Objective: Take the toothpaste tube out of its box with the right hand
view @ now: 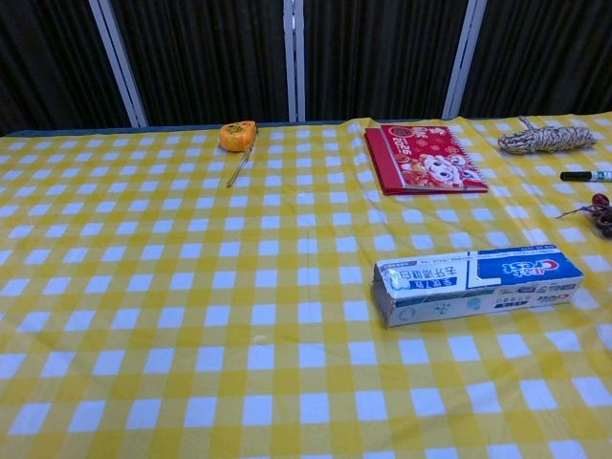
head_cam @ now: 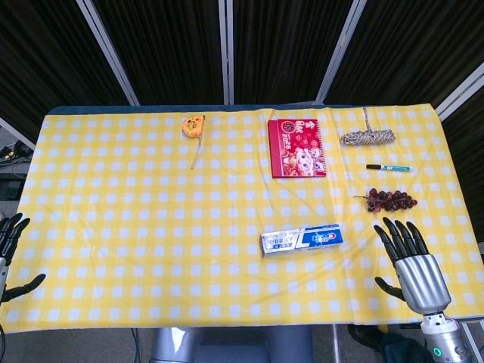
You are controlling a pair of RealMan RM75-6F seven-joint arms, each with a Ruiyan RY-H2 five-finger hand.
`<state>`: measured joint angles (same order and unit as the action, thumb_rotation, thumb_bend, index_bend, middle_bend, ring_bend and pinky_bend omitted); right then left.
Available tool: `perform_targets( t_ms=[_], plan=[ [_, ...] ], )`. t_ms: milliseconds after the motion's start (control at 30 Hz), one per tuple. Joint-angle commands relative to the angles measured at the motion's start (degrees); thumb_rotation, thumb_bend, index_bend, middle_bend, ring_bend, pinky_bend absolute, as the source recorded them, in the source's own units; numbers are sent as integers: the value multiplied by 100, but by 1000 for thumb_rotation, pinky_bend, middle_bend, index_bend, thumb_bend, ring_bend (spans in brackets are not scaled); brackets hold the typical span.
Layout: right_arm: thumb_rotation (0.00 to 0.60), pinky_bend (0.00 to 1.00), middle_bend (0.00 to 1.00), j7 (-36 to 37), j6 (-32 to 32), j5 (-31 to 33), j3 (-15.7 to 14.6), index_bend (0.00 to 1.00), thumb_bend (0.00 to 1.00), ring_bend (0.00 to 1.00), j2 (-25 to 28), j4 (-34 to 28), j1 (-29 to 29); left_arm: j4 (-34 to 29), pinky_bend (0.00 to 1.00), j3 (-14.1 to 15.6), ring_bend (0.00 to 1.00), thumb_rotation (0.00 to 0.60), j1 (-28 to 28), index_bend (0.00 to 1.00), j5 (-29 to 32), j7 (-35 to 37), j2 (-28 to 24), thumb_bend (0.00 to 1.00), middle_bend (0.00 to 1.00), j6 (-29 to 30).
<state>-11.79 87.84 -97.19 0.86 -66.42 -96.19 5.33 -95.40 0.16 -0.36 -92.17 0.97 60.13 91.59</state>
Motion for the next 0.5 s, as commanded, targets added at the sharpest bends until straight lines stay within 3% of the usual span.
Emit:
perform_targets(
  t_ms=[33, 267, 500],
  plan=[
    [600, 0, 0, -1, -12, 2, -3, 0, 0, 0, -3, 5, 5, -1, 0, 0, 0, 600, -1, 0, 2, -1, 2, 0, 0, -3],
    [600, 0, 0, 158, -245, 55, -68, 0, 0, 0, 17, 6, 79, -35, 0, 11, 0, 600, -10, 0, -31, 1, -8, 0, 0, -12],
    [600, 0, 0, 464, -1193, 187, 68, 2, 0, 0, 48, 17, 695, -55, 0, -46, 0, 600, -73, 0, 100, 5, -23, 0, 0, -136]
  ],
)
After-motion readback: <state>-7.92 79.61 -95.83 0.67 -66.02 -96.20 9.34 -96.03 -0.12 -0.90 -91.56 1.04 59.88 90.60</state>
